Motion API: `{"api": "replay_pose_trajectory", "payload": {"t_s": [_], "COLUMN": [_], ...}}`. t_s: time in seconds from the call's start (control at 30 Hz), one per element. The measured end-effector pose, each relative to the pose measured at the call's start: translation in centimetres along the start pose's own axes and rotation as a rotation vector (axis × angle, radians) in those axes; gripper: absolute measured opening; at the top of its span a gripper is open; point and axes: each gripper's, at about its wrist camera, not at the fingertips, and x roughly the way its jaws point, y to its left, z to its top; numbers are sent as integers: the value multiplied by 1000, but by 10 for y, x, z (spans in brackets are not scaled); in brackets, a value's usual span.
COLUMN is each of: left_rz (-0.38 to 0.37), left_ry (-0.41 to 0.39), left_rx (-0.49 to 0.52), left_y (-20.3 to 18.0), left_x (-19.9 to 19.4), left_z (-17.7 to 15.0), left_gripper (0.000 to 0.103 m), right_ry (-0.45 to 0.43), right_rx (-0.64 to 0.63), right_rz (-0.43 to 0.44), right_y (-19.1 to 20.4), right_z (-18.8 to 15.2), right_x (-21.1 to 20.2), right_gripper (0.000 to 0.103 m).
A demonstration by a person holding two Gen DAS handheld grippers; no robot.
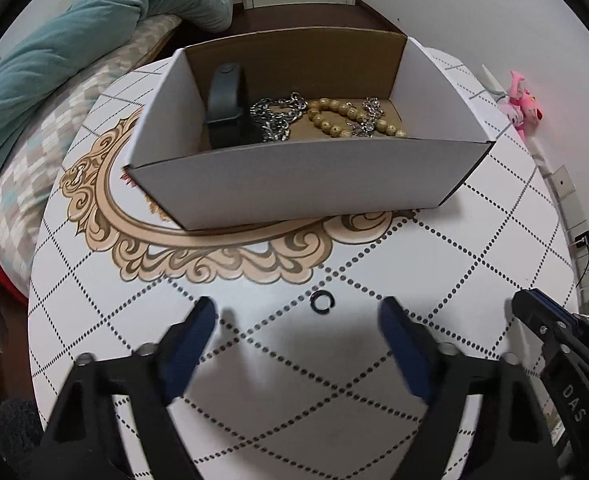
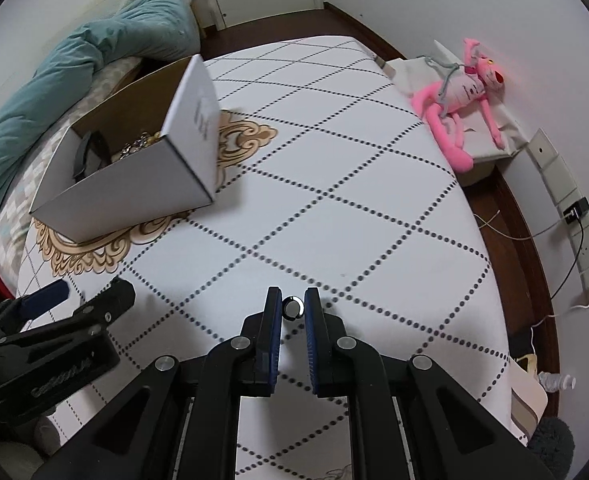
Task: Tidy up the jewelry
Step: 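Pinch a black ring with the right tool while the left tool pinches another black ring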
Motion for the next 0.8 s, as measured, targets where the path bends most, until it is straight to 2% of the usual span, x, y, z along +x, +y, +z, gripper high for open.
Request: {"api": "replay_pose_trajectory", "payload": {"t_s": [0.07, 0.13, 0.23, 0.33, 0.63, 0.8], "left_rz": [5, 8, -3, -12, -21, -25], "left_ry": [0, 2, -5, -4, 1, 0], "left_rx": [3, 7, 7, 8, -10, -12], "left_y": [-1, -3, -5, -6, -4, -3], "left_x": [4, 6, 7, 7, 5, 4], "left_z": [2, 4, 8, 9, 4, 2], "left_gripper": [69, 55, 40, 30, 30, 20], "right_ry": [1, 0, -3, -8, -12, -11], "right_rx": [7, 11, 20, 27, 32, 33], "right_rz": [1, 1, 5, 6, 10, 14], "right_y": [-3, -5, -8, -10, -9, -7], "right_z": [1, 2, 3, 5, 7, 7], "right_x": [1, 2, 1, 0, -1, -1], "right_gripper": [12, 12, 12, 12, 12, 12]}}
